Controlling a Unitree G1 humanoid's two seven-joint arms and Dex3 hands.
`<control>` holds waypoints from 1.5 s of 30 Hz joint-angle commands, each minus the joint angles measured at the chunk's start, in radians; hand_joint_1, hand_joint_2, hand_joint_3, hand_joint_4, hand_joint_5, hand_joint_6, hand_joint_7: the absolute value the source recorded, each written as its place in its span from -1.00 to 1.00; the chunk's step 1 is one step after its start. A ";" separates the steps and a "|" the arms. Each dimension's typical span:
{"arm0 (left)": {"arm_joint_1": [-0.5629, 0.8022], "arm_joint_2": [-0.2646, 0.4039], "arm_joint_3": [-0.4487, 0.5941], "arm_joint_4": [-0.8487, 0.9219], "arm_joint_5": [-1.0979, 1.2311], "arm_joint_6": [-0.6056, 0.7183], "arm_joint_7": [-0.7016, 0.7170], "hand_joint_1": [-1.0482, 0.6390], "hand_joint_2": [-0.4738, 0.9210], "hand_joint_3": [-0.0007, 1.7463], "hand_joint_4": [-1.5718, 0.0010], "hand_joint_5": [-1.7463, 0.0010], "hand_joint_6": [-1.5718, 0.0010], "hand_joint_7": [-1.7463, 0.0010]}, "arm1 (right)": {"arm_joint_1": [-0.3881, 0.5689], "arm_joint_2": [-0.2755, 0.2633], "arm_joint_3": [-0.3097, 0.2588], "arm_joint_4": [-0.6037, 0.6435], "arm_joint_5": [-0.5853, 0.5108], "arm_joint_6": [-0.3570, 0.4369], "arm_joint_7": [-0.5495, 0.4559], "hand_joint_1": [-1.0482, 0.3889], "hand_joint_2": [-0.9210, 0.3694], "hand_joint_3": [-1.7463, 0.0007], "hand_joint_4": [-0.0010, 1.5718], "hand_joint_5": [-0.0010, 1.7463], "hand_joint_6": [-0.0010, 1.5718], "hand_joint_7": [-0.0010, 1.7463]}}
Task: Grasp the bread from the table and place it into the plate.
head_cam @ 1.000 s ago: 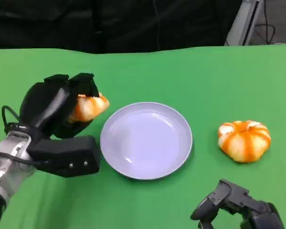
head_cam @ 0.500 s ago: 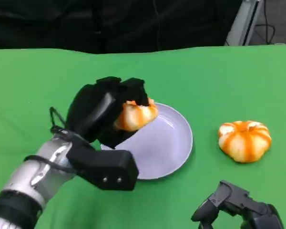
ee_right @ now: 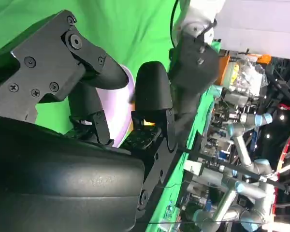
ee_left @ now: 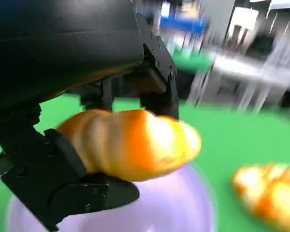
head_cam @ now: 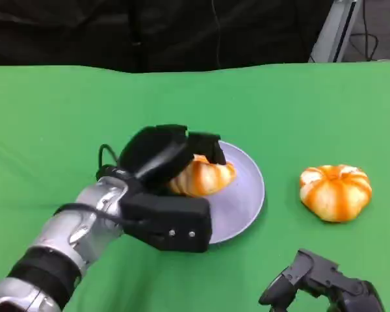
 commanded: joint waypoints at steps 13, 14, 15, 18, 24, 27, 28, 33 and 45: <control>0.038 0.068 -0.007 -0.194 0.007 0.148 -0.234 -0.89 1.00 -0.49 1.00 1.00 1.00 1.00 | 0.005 -0.008 -0.012 -0.017 0.008 -0.006 -0.005 0.33 -0.07 -0.51 -0.07 0.82 0.01 0.48; 0.045 0.074 -0.002 -0.212 0.003 0.150 -0.240 -0.89 1.00 -0.49 1.00 1.00 1.00 1.00 | 0.005 -0.007 -0.012 -0.017 0.006 -0.007 -0.006 0.33 -0.07 -0.51 -0.07 0.82 0.01 0.48; 0.058 0.084 0.006 -0.236 -0.002 0.149 -0.242 -0.88 1.00 -0.50 1.00 1.00 1.00 1.00 | 0.006 -0.007 -0.012 -0.017 0.002 -0.008 -0.008 0.34 -0.07 -0.51 -0.07 0.81 0.01 0.48; 0.077 0.098 0.015 -0.273 -0.009 0.151 -0.246 -0.86 1.00 -0.52 1.00 1.00 1.00 1.00 | 0.006 -0.006 -0.011 -0.017 -0.003 -0.008 -0.010 0.33 -0.08 -0.51 -0.07 0.81 0.01 0.48; 0.201 0.143 0.124 -0.438 -0.137 0.097 -0.235 -0.59 1.00 -0.62 0.95 0.97 0.93 0.97 | 0.005 -0.006 -0.009 -0.016 -0.005 -0.009 -0.012 0.31 -0.10 -0.49 -0.08 0.82 0.00 0.49; 0.283 0.148 0.205 -0.515 -0.253 0.056 -0.236 -0.42 1.00 -0.65 0.77 0.88 0.82 0.93 | 0.005 -0.006 -0.009 -0.018 -0.007 -0.007 -0.013 0.31 -0.11 -0.49 -0.09 0.83 0.00 0.49; 0.319 0.147 0.240 -0.547 -0.303 0.040 -0.235 -0.37 1.00 -0.66 0.72 0.85 0.79 0.91 | 0.004 -0.006 -0.009 -0.020 -0.008 -0.004 -0.013 0.31 -0.10 -0.49 -0.09 0.83 -0.01 0.50; 0.464 0.117 0.347 -0.684 -0.490 0.018 -0.246 -0.14 1.00 -0.72 0.57 0.23 0.43 0.86 | 0.006 -0.004 -0.005 -0.028 -0.001 0.007 -0.011 0.33 -0.08 -0.52 -0.08 0.83 0.00 0.51; 0.795 0.010 0.491 -0.847 -0.826 -0.101 -0.258 0.20 0.74 -0.16 0.18 -0.64 0.11 -0.33 | 0.008 -0.006 -0.003 -0.028 -0.010 0.004 -0.012 0.33 -0.08 -0.52 -0.07 0.82 0.00 0.50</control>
